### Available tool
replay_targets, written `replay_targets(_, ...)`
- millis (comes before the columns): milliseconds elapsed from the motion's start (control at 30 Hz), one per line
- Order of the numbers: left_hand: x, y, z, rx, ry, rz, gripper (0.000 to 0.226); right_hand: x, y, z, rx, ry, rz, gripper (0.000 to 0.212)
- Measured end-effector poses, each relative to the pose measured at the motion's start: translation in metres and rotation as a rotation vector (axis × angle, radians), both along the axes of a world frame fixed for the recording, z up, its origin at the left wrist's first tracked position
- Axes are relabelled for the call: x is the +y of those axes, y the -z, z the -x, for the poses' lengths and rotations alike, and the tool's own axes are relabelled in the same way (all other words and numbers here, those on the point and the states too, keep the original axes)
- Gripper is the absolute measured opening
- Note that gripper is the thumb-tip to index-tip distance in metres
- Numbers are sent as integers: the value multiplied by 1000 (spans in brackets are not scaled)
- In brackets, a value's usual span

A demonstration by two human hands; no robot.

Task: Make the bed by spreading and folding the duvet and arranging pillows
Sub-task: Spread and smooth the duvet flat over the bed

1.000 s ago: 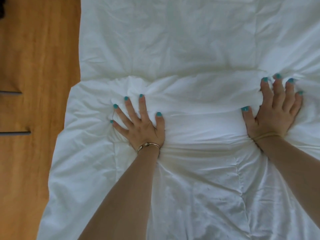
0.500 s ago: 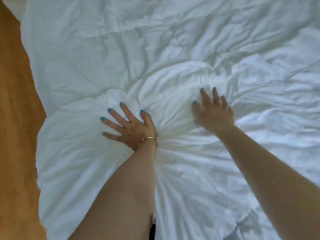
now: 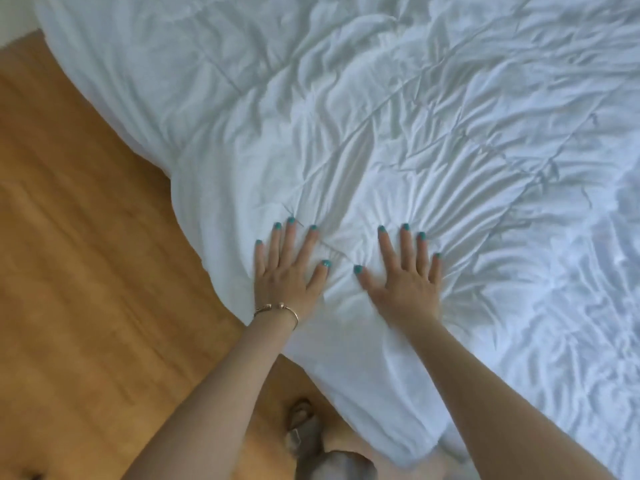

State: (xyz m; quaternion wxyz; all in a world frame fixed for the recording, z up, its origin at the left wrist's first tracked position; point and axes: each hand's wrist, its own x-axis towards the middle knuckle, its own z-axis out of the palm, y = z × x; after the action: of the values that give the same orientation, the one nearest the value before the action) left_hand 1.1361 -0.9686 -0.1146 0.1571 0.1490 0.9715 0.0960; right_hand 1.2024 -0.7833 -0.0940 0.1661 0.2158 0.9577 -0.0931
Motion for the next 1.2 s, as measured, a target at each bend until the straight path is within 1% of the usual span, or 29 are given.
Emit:
replay_targets(67, 1, 3, 3, -11, -16, 8, 61, 2, 3, 7, -9, -8, 9, 75)
replay_targets(167, 6, 4, 5, -23, 0, 25, 61, -4, 7, -4, 49, 19, -23, 72)
replay_targets(267, 3, -7, -2, -104, 21, 23, 61, -22, 6, -27, 88, 102, -48, 64)
replay_targets(333, -4, -17, -5, -191, 54, 59, 62, -30, 4, -32, 63, 147, -14, 61)
replay_targets(400, -11, -30, 3, -206, 137, 101, 62, -32, 0, -28, 35, 186, 42, 60)
replay_targets(433, -14, -36, 12, -192, 189, 92, 61, -30, -4, -23, 20, 195, 53, 60)
replay_targets(500, -24, -49, 31, -144, 265, 15, 62, -28, -14, -11, -47, 220, 94, 59)
replay_targets(567, -35, -60, 53, -23, 296, -36, 65, -36, -28, 5, -121, 348, 183, 61)
replay_targets(633, -50, -67, 80, 72, 215, -89, 68, -53, -48, 28, -136, 507, 263, 64)
replay_targets(667, -57, -69, 95, 105, 125, -126, 68, -64, -56, 43, -107, 550, 285, 66)
replay_targets(700, -64, -68, 113, 119, 30, -161, 66, -76, -62, 60, -57, 540, 294, 68)
replay_targets(767, -82, -65, 154, 110, -151, -200, 59, -103, -69, 96, 60, 369, 308, 70)
replay_targets(833, -107, -52, 195, 67, -434, -264, 58, -127, -70, 140, 165, 170, 353, 72)
replay_targets(900, -134, -32, 229, -116, -759, -403, 71, -143, -67, 191, 181, -17, 332, 82)
replay_targets(933, -145, -19, 242, -249, -853, -488, 81, -149, -64, 215, 151, -130, 279, 91)
replay_targets(967, -152, -6, 251, -383, -879, -559, 92, -154, -61, 237, 100, -247, 203, 101)
replay_targets(1000, -159, 6, 259, -510, -857, -616, 100, -157, -57, 257, 35, -351, 118, 110)
replay_targets(1067, -164, 21, 267, -729, -821, -671, 106, -162, -51, 289, -82, -473, -20, 120)
replay_targets(1100, -164, 27, 266, -773, -820, -701, 107, -165, -49, 298, -114, -490, -64, 119)
replay_targets(1133, -163, 30, 263, -776, -812, -741, 107, -169, -48, 301, -126, -487, -96, 116)
replay_targets(1167, -162, 19, 259, -744, -796, -777, 106, -173, -48, 302, -116, -470, -122, 111)
replay_targets(1200, -162, 13, 255, -676, -789, -786, 99, -177, -48, 301, -95, -444, -139, 104)
